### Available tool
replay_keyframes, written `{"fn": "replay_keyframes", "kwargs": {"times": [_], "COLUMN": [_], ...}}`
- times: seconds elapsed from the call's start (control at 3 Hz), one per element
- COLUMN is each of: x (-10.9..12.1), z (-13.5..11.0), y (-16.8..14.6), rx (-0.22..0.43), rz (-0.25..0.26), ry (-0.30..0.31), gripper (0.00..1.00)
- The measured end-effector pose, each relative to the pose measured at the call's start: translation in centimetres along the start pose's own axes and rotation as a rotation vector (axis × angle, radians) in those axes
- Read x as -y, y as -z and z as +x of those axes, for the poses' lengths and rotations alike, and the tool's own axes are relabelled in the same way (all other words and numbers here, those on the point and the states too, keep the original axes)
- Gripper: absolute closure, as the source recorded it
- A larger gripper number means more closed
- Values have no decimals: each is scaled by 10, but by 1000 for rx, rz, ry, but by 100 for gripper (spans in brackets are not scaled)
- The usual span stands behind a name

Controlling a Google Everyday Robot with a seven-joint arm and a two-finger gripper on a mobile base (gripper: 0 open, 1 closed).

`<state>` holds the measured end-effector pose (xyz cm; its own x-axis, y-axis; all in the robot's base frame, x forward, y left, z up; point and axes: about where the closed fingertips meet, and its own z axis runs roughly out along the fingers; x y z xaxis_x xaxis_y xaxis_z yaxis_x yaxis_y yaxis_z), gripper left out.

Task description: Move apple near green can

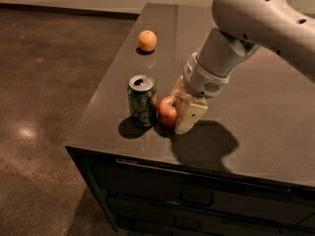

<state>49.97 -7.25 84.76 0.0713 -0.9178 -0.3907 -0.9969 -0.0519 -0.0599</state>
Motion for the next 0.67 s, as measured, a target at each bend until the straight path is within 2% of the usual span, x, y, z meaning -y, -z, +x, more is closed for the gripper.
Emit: {"fn": "replay_keyframes", "kwargs": {"times": [0.33, 0.67], "x": [13, 13], "z": [12, 12], "y": [21, 21], "rx": [5, 5], "rz": [31, 31], "ry": [-24, -24], "gripper": [0, 0]}}
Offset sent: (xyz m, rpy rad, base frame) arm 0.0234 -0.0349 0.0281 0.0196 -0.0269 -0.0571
